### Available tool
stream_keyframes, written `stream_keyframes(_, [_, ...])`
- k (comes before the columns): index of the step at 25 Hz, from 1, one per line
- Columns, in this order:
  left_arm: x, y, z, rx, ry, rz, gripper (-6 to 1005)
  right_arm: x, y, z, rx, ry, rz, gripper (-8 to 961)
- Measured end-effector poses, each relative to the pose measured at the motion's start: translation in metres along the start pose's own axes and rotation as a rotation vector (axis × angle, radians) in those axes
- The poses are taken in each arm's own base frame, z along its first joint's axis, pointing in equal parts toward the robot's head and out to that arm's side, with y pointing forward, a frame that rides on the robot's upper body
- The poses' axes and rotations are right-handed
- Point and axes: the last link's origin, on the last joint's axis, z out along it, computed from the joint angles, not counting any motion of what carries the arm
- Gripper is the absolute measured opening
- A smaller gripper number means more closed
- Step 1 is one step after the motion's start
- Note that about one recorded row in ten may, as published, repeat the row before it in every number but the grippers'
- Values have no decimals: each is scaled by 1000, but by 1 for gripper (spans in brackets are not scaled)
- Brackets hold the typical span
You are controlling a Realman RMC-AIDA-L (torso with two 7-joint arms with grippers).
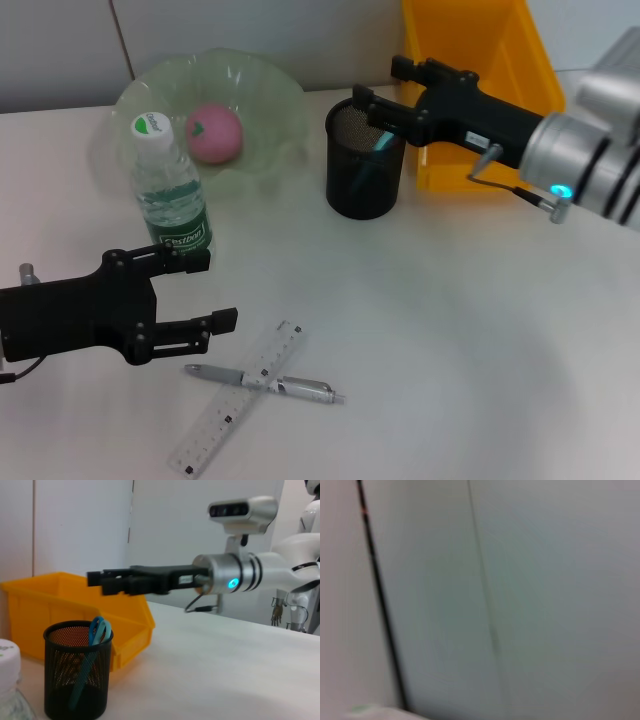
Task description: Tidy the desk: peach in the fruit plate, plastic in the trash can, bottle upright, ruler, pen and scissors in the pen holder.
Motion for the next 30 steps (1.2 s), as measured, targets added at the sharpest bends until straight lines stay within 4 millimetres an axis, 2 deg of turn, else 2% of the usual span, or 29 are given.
stream_keyframes(2, [0, 0, 0, -1, 0, 0, 797, -4, 2, -5, -37, 6, 24, 739])
stream_keyframes(5, [0, 0, 0, -2, 2, -2, 797, -19, 12, -26, -190, 74, 53, 739])
stream_keyframes(6, [0, 0, 0, -2, 2, -2, 797, -19, 12, -26, -190, 74, 53, 739])
stream_keyframes(12, [0, 0, -2, 4, 10, -9, 797, -28, 16, -63, -351, 232, 61, 739])
stream_keyframes(13, [0, 0, -3, 3, 11, -10, 797, -28, 16, -63, -351, 232, 61, 739])
stream_keyframes(15, [1, 1, -3, -1, 14, -18, 797, -27, 15, -86, -421, 320, 59, 739])
stream_keyframes(20, [3, 0, -3, -5, 18, -59, 797, -22, 18, -103, -494, 452, 17, 739])
stream_keyframes(30, [10, 2, 1, -49, 14, -145, 798, -15, 21, -111, -531, 534, -94, 739])
